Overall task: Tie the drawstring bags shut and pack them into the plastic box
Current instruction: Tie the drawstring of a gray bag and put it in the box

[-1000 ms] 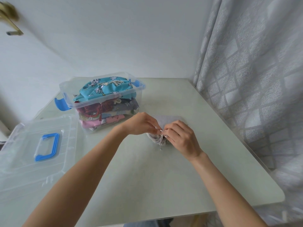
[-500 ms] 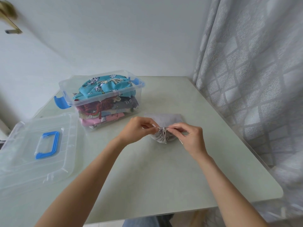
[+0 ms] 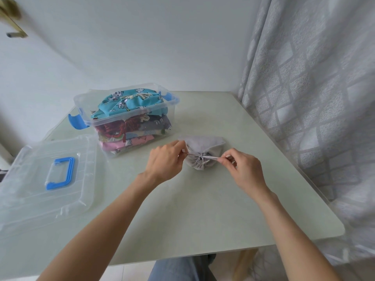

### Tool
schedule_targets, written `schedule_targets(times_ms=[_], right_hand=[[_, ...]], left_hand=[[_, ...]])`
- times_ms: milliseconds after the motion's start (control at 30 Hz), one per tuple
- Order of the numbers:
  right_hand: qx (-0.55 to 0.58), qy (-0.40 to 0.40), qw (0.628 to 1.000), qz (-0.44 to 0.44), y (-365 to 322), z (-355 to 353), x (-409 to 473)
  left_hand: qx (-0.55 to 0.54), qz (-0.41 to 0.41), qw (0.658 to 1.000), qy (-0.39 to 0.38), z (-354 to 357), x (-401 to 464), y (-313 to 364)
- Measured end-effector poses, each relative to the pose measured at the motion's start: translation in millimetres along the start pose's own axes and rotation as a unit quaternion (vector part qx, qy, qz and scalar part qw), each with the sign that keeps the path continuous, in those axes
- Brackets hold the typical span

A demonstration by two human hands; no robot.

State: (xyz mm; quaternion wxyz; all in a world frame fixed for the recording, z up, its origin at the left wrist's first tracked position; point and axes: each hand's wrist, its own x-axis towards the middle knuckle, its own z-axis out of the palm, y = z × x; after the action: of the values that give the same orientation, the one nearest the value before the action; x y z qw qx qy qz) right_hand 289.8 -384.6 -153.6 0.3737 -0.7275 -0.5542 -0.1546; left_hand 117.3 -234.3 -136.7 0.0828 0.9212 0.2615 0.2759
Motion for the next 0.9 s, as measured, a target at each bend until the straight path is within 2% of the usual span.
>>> schedule_targets(times_ms=[200,333,433,533,633,733,800,900], right_hand=[[-0.038,-0.021,0.999,-0.024,-1.3,-3.6,-10.8],[-0.034,-0.074,0.996,0.034,1.3,-6.1,-16.7],[0.016,-0.166,0.983,0.071,13.3,-16.3,-17.5],[0.071,-0.197,0.976,0.059,20.7,-27.9,-15.9],[0.100,-0.170,0.980,0.028,11.6,-29.1,-11.0],[0.036,-0.178,0.982,-0.049,-1.3,-13.1,-4.9],[-0.013,-0.201,0.977,-0.075,-5.7,1.5,-0.2],[-0.019,-0.193,0.977,-0.090,-7.8,14.4,6.7]], left_hand=[[0.025,0.028,0.999,-0.014,6.4,-6.9,-9.4],[0.017,0.037,0.998,-0.037,13.6,-10.4,-12.6],[-0.075,0.096,0.985,-0.126,7.5,-13.0,-21.0],[-0.166,0.072,0.965,-0.188,-16.8,-13.5,-31.3],[-0.168,0.066,0.975,-0.128,-34.3,-11.4,-37.4],[-0.131,0.051,0.987,-0.079,-27.4,-0.6,-37.7],[-0.127,0.014,0.988,-0.083,-10.8,13.0,-40.5],[-0.101,-0.033,0.987,-0.117,16.4,40.3,-41.7]])
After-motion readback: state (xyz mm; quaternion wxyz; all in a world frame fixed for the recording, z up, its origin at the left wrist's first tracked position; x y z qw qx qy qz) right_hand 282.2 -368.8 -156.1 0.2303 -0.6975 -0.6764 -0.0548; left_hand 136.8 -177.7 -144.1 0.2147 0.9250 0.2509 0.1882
